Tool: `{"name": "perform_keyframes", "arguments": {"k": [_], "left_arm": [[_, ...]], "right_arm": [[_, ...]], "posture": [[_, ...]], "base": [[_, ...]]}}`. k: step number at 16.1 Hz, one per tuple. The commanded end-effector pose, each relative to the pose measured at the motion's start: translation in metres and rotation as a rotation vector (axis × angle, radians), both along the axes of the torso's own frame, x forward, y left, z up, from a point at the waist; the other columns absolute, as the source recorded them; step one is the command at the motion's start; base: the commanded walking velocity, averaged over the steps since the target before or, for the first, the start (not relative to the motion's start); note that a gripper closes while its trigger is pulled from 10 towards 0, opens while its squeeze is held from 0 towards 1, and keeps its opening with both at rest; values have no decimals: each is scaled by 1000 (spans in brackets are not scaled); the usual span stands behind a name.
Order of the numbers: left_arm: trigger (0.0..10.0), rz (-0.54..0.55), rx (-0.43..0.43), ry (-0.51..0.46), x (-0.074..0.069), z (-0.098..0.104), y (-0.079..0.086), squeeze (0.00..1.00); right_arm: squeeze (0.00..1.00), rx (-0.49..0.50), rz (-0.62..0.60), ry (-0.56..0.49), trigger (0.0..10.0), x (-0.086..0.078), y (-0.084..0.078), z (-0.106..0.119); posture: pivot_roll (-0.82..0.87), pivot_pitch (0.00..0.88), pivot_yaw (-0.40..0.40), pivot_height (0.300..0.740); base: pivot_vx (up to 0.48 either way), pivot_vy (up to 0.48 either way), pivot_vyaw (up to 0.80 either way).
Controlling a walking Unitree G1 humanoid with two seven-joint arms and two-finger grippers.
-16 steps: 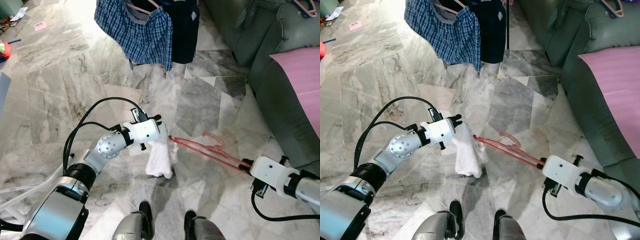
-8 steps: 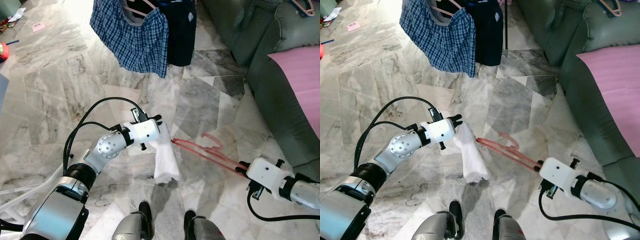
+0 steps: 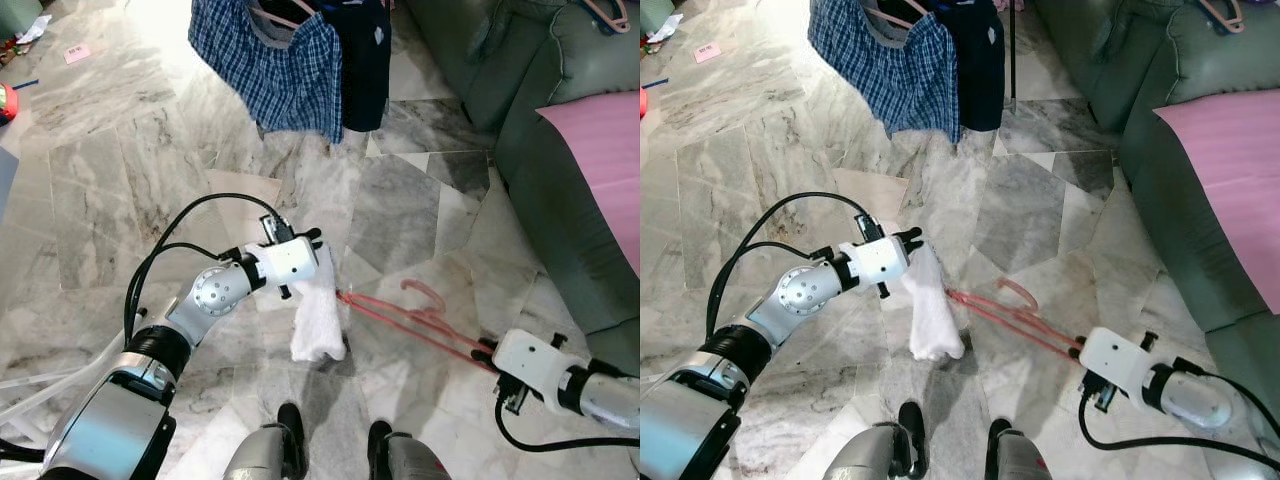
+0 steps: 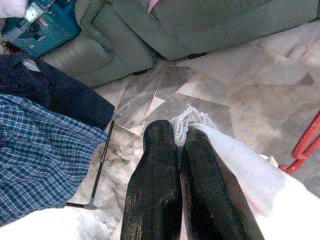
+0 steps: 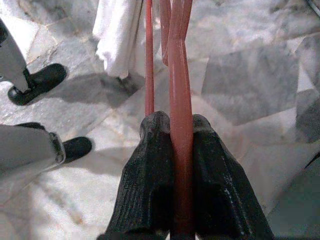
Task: Hang hanger
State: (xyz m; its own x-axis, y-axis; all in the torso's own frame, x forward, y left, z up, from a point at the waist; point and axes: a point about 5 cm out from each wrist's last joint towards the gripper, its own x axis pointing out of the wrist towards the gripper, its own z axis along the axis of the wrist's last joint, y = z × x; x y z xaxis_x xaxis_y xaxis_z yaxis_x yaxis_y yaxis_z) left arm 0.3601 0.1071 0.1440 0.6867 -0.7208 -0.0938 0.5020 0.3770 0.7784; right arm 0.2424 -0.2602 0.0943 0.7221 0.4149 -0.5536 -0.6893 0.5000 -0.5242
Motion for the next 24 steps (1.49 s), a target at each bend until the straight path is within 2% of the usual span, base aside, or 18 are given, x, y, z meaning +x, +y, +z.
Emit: {"name": "perform_keyframes", "arguments": {"k": [1, 3, 8, 12, 15, 19, 24], "left_arm": [[10000, -14, -13, -27, 0, 7, 2, 0], [10000, -30, -18, -32, -1, 10, 2, 0], [10000, -37, -12, -24, -3, 6, 4, 0], [10000, -15, -3, -13, -2, 4, 8, 0], [10000, -12, 0, -10, -2, 3, 8, 0], [10000, -20, 3, -4, -2, 1, 5, 0], [10000, -23, 3, -1, -3, 0, 4, 0]], "right_arm": [[0, 5, 9, 31, 10000, -4, 3, -9], [0, 0, -23, 25, 10000, 1, -1, -18], [0, 4, -20, -9, 10000, 11, 2, -17], [0, 9, 38, 32, 10000, 1, 3, -6], [0, -17, 54, 62, 10000, -7, -2, 0], [0, -70, 24, -13, 10000, 1, -9, 8], [0, -78, 21, -9, 10000, 2, -8, 8]], "posture": [[-25, 325, 84, 740], [-21, 326, 88, 740], [-10, 325, 89, 740], [-14, 324, 86, 740], [-18, 323, 85, 740], [-32, 317, 89, 740], [-24, 317, 86, 740]], "base": [[0, 0, 0], [0, 0, 0], [0, 0, 0], [0, 0, 0], [0, 0, 0], [0, 0, 0], [0, 0, 0]]}}
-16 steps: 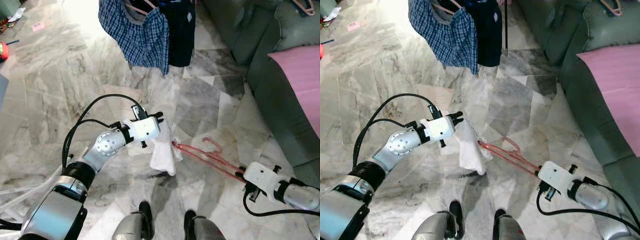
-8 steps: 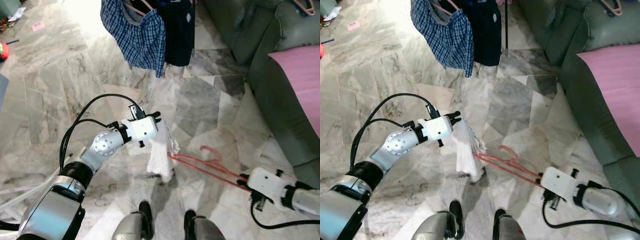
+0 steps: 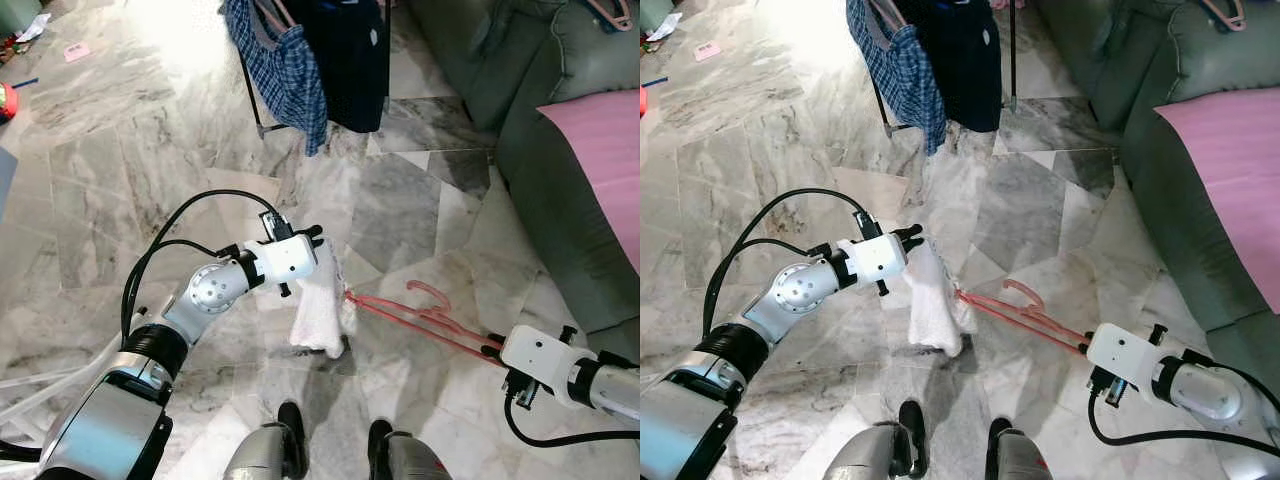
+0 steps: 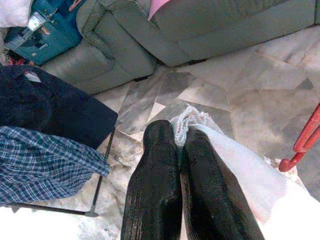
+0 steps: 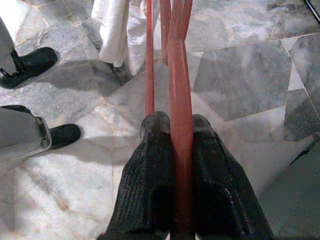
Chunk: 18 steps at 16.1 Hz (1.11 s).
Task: Hang hanger
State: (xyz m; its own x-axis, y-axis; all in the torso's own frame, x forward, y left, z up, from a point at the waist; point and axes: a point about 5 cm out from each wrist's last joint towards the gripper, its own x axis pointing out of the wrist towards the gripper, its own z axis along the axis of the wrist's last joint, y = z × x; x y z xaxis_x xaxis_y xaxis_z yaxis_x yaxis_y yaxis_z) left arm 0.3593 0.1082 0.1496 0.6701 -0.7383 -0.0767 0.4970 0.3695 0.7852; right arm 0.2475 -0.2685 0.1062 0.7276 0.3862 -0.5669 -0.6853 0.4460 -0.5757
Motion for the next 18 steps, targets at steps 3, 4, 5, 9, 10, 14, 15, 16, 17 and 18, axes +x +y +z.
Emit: {"name": "perform_keyframes", "arguments": {"k": [3, 4, 5, 9, 10, 14, 15, 16, 17, 18], "left_arm": [[10000, -5, 5, 16, -3, -6, 2, 0], [10000, -7, 4, 15, -3, -5, 2, 0], [10000, -14, 0, 13, -4, -4, 2, 0], [10000, -18, -3, 11, -4, -3, 3, 0], [10000, -18, -4, 11, -4, -3, 3, 0], [10000, -20, -4, 13, -5, -4, 4, 0], [10000, -19, -4, 13, -5, -4, 3, 0], [10000, -21, -4, 13, -5, -4, 3, 0], [10000, -22, -5, 13, -5, -4, 3, 0], [10000, -22, -5, 13, -5, -4, 3, 0]], "right_arm": [[0, -4, 0, 8, 10000, 0, 3, -9], [0, -5, 0, 4, 10000, 1, 3, -9], [0, -8, 0, 0, 10000, 3, 4, -10], [0, -8, -1, -3, 10000, 5, 4, -10], [0, -10, 0, -2, 10000, 5, 3, -11], [0, -15, 2, 9, 10000, 4, 0, -11], [0, -16, 1, 10, 10000, 3, 0, -11], [0, -19, 0, 10, 10000, 3, -1, -11], [0, -20, -1, 9, 10000, 3, -2, -11], [0, -20, -1, 9, 10000, 3, -2, -11]], "posture": [[-21, 320, 86, 740], [-21, 320, 86, 740], [-19, 321, 86, 740], [-15, 324, 84, 740], [-14, 325, 84, 740], [-16, 327, 84, 740], [-17, 328, 84, 740], [-18, 328, 85, 740], [-19, 328, 84, 740], [-20, 328, 85, 740]], "base": [[0, 0, 0], [0, 0, 0], [0, 0, 0], [0, 0, 0], [0, 0, 0], [0, 0, 0], [0, 0, 0], [0, 0, 0], [0, 0, 0], [0, 0, 0]]}}
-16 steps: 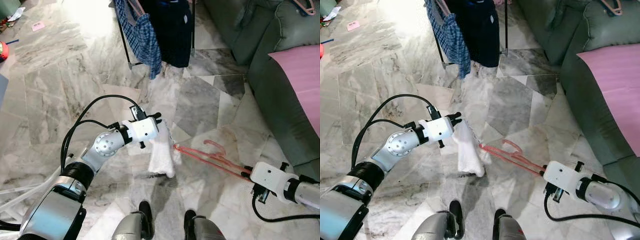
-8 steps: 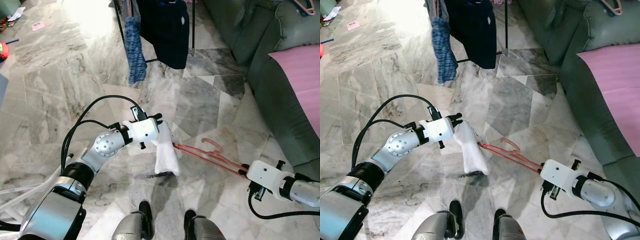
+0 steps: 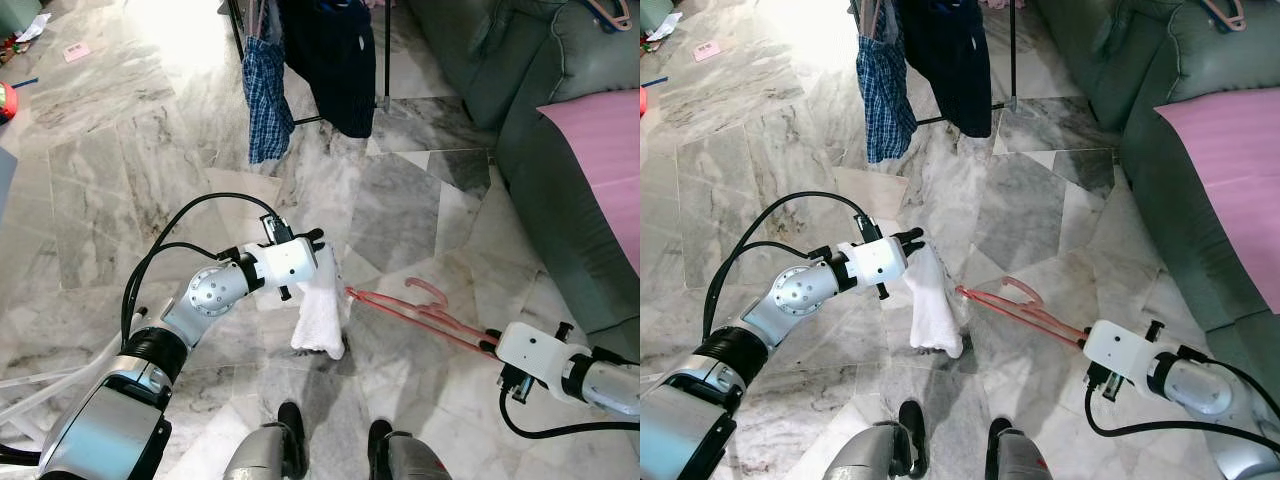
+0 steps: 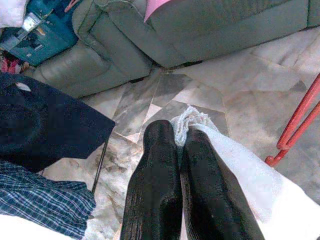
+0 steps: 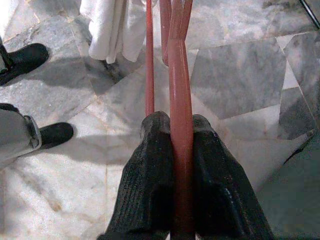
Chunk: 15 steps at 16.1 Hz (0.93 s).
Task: Hang hanger
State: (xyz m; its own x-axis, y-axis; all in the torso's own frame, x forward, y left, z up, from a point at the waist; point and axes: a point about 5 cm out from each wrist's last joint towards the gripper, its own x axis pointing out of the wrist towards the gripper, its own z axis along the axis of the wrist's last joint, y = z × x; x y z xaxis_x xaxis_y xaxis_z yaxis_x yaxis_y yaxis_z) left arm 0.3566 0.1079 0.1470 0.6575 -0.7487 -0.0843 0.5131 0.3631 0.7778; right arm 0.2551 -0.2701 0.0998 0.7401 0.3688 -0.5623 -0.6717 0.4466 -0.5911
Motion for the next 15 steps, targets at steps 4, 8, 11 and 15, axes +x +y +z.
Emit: {"name": "perform_keyframes", "arguments": {"k": [4, 8, 11, 15], "left_arm": [[10000, -16, -10, -6, -3, 1, 2, 0], [10000, -35, -22, -14, -5, 3, 0, 0], [10000, -54, -37, -26, -6, 8, -2, 0], [10000, -77, -47, -27, -10, 9, -3, 0]], "right_arm": [[0, 1, 12, 22, 10000, -3, 2, -7], [0, 5, 11, 21, 10000, 0, 4, -10], [0, 5, 6, 4, 10000, 5, 5, -10], [0, 2, -9, -36, 10000, 14, 4, -10]], "posture": [[-13, 332, 84, 740], [-8, 336, 83, 740], [-5, 338, 82, 740], [-2, 339, 80, 740]], "base": [[0, 0, 0], [0, 0, 0], [0, 0, 0], [0, 0, 0]]}}
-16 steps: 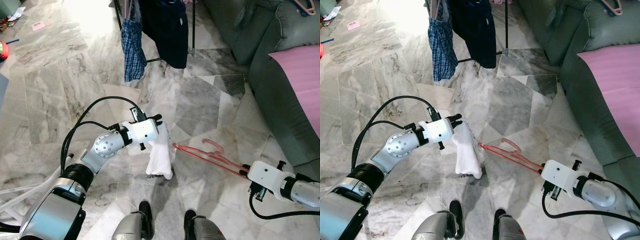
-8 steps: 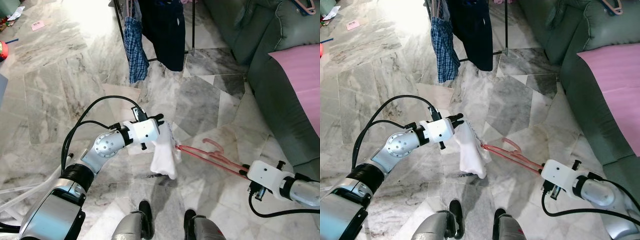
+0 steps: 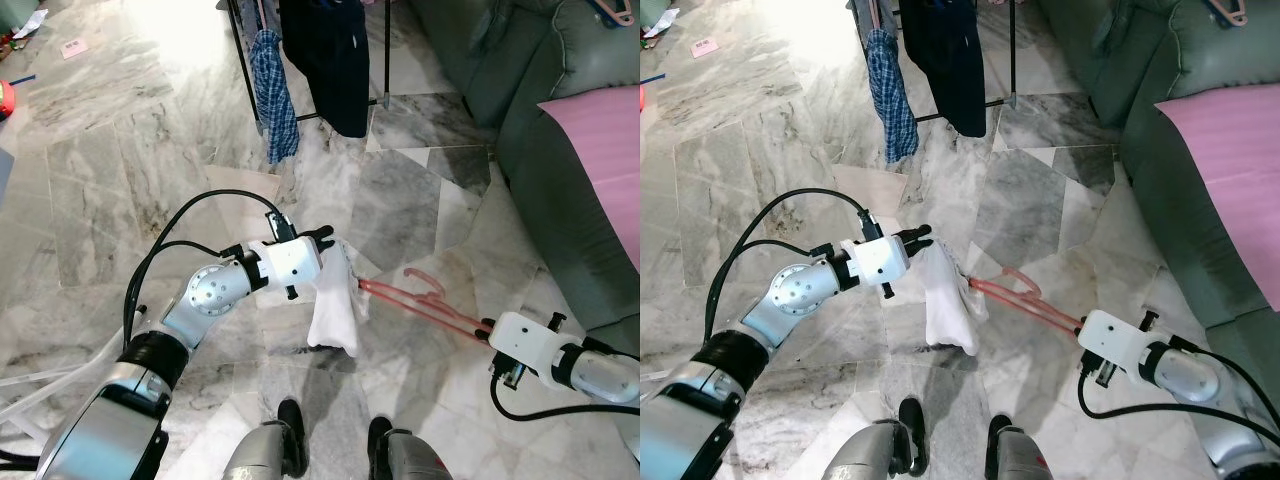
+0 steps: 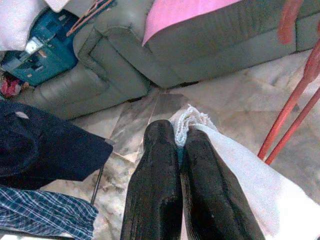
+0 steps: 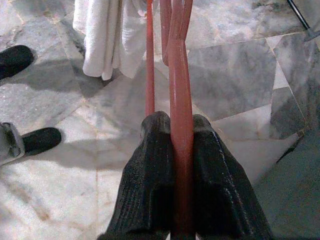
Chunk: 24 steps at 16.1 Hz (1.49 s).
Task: Hang hanger
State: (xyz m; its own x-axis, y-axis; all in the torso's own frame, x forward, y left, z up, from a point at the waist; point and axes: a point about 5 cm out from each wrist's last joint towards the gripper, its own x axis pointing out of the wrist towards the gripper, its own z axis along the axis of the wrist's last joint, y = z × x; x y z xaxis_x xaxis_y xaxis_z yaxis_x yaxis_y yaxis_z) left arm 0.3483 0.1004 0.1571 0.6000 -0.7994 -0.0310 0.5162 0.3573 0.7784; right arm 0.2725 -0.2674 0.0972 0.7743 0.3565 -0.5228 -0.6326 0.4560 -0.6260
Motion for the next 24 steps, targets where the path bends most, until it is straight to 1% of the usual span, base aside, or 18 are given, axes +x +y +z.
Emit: {"name": "perform_keyframes", "arguments": {"k": [1, 2, 4, 6, 8, 14, 15, 16, 19, 20, 22, 24], "left_arm": [[10000, -6, -8, 6, -3, 0, 4, 0], [10000, -8, -8, 6, -3, 0, 4, 0], [10000, -30, -27, 0, -5, 3, -1, 0], [10000, -42, -38, -4, -7, 4, -6, 0], [10000, -42, -41, -5, -7, 4, -7, 0], [10000, -29, -39, -12, -6, 5, -6, 0], [10000, -16, -44, -29, -3, 9, -4, 0], [10000, -12, -50, -38, -1, 12, -4, 0], [10000, -66, -74, -42, -8, 12, -14, 0], [10000, -100, -77, -36, -14, 9, -20, 0], [10000, -154, -85, -33, -23, 6, -29, 0], [10000, -179, -101, -21, -27, 5, -34, 0]], "right_arm": [[0, 1, 2, 10, 10000, -2, 2, -8], [0, -2, 0, 7, 10000, 0, 2, -8], [0, 32, -27, -10, 10000, 6, 5, -12], [0, 70, -26, 3, 10000, 9, 13, -19], [0, 106, -8, 28, 10000, 8, 20, -24], [0, 114, 1, 42, 10000, 7, 20, -26], [0, 129, -4, 78, 10000, 2, 16, -27], [0, 135, -11, 92, 10000, 1, 14, -28], [0, 206, -17, 110, 10000, 8, 29, -36], [0, 231, -18, 115, 10000, 10, 35, -38], [0, 266, -41, 127, 10000, 14, 39, -42], [0, 296, -80, 130, 10000, 16, 39, -46]], "posture": [[-2, 339, 80, 740], [-2, 339, 80, 740], [-2, 335, 78, 740], [1, 331, 78, 740], [3, 330, 79, 740], [3, 327, 81, 740], [0, 326, 84, 740], [1, 326, 85, 740], [7, 326, 90, 740], [10, 328, 91, 740], [16, 328, 92, 740], [17, 330, 91, 740]], "base": [[0, 0, 0], [0, 0, 0], [0, 0, 0], [0, 0, 0], [0, 0, 0], [0, 0, 0], [0, 0, 0], [0, 0, 0], [0, 0, 0], [0, 0, 0], [0, 0, 0], [0, 0, 0]]}}
